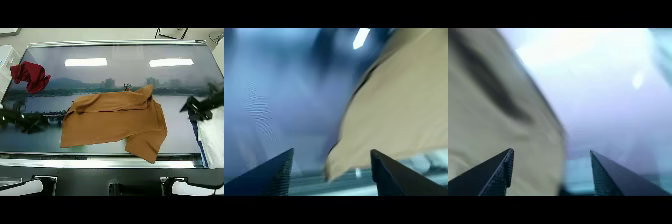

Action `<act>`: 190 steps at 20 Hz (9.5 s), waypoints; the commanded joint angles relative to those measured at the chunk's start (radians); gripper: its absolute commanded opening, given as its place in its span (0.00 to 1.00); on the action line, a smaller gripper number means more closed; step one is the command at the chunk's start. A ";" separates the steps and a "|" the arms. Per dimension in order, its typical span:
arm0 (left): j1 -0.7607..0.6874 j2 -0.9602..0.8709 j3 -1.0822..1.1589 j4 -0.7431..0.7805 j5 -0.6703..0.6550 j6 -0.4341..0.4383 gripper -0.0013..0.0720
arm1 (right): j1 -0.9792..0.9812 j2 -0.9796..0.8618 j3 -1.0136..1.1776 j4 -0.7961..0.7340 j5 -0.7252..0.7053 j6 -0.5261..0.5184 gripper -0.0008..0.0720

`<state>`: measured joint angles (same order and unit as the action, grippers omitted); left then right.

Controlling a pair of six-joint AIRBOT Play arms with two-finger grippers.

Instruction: Fold the clothes and pants, and hang the long-sleeved shirts on hangers.

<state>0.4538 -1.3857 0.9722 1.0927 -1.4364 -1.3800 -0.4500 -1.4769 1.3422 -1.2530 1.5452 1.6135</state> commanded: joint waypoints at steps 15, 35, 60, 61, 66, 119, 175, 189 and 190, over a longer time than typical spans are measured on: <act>-0.170 0.088 -0.428 -0.248 0.270 0.150 0.07 | -0.043 0.095 -0.229 0.038 -0.004 -0.061 0.79; -0.160 0.178 -0.406 -0.256 0.228 0.139 0.05 | 0.074 -0.046 -0.429 0.287 -0.266 -0.198 0.38; -0.017 0.642 1.107 -0.157 0.396 0.008 0.05 | 0.100 0.828 0.583 -0.026 -0.559 -0.138 0.08; -0.017 0.619 1.088 -0.158 0.347 0.007 0.05 | 0.100 0.801 0.583 -0.026 -0.510 -0.128 0.08; -0.040 0.475 0.749 -0.157 0.063 0.000 0.05 | 0.100 0.473 0.576 0.107 -0.044 -0.098 0.08; -0.089 -0.230 0.419 0.061 -0.210 0.039 0.80 | 0.164 -0.064 0.093 -0.093 0.172 0.046 0.78; -0.049 0.114 -0.157 -0.122 0.063 0.156 0.05 | 0.163 0.305 -0.478 0.196 -0.166 -0.124 0.08; -0.214 -0.543 0.634 -0.125 0.031 -0.013 0.05 | 0.292 -0.408 0.246 0.307 -0.279 0.021 0.08; -0.214 -0.565 0.643 -0.125 0.032 -0.012 0.06 | 0.293 -0.424 0.246 0.331 -0.290 0.021 0.08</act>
<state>0.2440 -1.8599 1.5391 0.9680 -1.3952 -1.3716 -0.1616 -1.8225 1.5547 -0.9836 1.2984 1.6138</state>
